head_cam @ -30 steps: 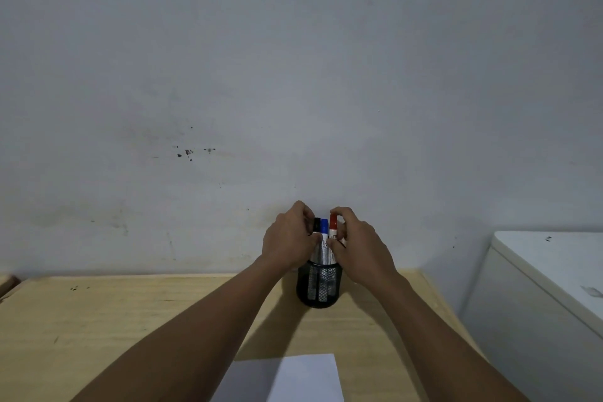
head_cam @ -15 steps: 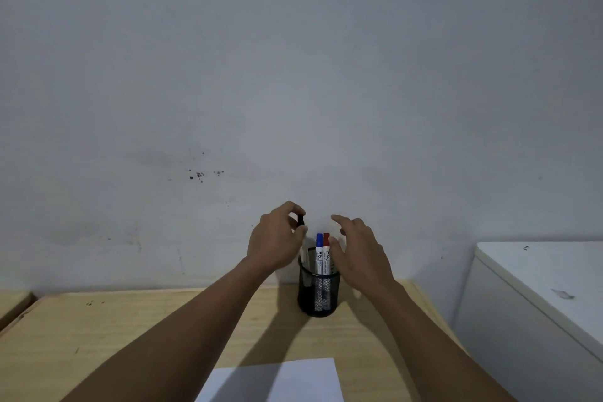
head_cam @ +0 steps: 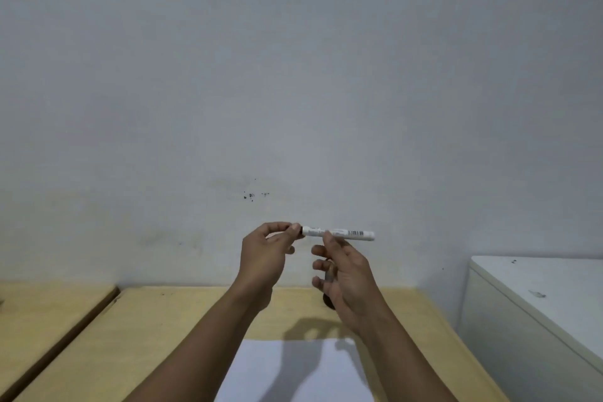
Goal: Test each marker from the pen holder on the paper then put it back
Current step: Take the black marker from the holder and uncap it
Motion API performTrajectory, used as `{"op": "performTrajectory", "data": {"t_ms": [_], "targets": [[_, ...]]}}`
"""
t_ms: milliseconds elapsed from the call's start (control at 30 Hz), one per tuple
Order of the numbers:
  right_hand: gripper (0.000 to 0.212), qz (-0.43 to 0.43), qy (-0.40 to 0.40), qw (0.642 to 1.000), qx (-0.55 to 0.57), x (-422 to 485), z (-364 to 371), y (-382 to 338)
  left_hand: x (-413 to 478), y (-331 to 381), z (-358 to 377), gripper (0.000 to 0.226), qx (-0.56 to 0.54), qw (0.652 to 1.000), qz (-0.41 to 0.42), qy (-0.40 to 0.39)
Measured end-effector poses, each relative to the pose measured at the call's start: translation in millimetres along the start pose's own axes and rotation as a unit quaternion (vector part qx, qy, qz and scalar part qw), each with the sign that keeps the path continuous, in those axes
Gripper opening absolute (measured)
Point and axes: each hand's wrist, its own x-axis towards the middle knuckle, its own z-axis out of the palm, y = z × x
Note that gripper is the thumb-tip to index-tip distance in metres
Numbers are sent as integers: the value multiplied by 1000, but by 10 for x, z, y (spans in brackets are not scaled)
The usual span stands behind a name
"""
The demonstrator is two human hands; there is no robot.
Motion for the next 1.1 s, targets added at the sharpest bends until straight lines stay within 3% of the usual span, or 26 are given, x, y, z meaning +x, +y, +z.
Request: {"op": "performTrajectory", "data": {"t_ms": [167, 333, 700, 900, 1100], "targets": [[9, 13, 25, 1000, 9, -337, 192, 145, -440, -218, -283, 19, -18, 999, -38, 9], [6, 28, 16, 995, 93, -550, 268, 318, -638, -321, -430, 20, -102, 987, -126, 18], [8, -29, -5, 994, 109, -548, 327, 423, -577, -309, -496, 11, -118, 984, -126, 40], [5, -76, -17, 995, 67, -458, 282, 572, -432, -438, -569, 20, -122, 981, -148, 38], [23, -90, -86, 987, -106, -350, 207, 679, -184, -549, -805, 19, -64, 975, -211, 42]]}}
